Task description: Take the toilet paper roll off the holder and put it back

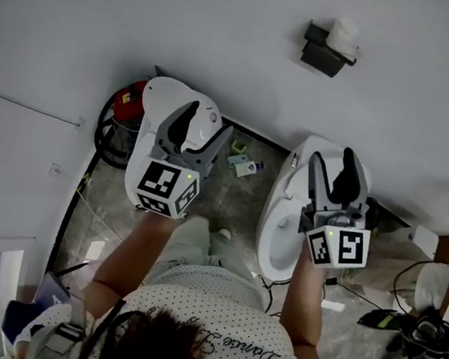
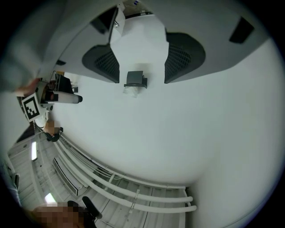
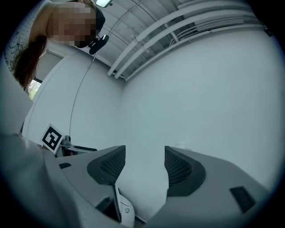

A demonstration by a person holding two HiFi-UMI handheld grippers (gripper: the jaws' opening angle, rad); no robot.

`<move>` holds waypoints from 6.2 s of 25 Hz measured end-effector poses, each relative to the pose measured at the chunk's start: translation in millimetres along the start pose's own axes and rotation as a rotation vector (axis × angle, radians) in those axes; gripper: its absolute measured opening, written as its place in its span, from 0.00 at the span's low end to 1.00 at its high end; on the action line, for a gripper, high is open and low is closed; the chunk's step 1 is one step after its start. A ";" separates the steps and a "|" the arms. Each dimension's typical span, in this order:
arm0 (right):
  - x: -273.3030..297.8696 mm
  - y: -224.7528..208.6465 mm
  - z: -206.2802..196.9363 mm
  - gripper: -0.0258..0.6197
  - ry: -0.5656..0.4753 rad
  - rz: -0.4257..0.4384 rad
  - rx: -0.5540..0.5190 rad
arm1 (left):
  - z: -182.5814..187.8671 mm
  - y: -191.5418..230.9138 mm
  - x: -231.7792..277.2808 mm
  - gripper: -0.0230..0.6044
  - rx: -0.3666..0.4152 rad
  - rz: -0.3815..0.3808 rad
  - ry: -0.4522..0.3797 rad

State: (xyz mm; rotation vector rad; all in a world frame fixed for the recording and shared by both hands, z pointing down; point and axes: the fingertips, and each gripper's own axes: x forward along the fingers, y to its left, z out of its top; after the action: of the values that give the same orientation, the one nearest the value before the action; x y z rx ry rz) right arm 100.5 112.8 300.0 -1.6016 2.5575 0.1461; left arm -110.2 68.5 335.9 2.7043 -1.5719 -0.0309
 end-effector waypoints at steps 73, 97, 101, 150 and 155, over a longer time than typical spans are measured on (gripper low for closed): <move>289.0 -222.9 -43.1 0.46 0.038 -0.034 -0.070 | -3.4 92.3 355.8 0.52 0.031 -0.087 -0.009; 305.5 -230.0 -55.1 0.54 0.123 -0.025 -0.084 | -7.7 98.0 358.1 0.52 0.029 -0.070 0.016; 306.6 -229.2 -56.2 0.53 0.128 -0.026 -0.092 | -8.6 101.2 354.2 0.52 0.027 -0.058 0.019; 235.8 -195.8 -12.8 0.42 0.049 -0.030 -0.107 | 5.2 110.2 328.3 0.55 0.039 -0.019 -0.037; 226.8 -192.2 -20.2 0.42 0.065 -0.038 -0.091 | 7.3 106.7 321.1 0.55 0.043 -0.020 -0.043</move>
State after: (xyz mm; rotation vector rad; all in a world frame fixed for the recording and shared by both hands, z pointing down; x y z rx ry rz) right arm 174.3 -175.3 281.9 -1.7124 2.6024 0.2129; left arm -44.2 -263.3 327.5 2.7696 -1.5748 -0.0562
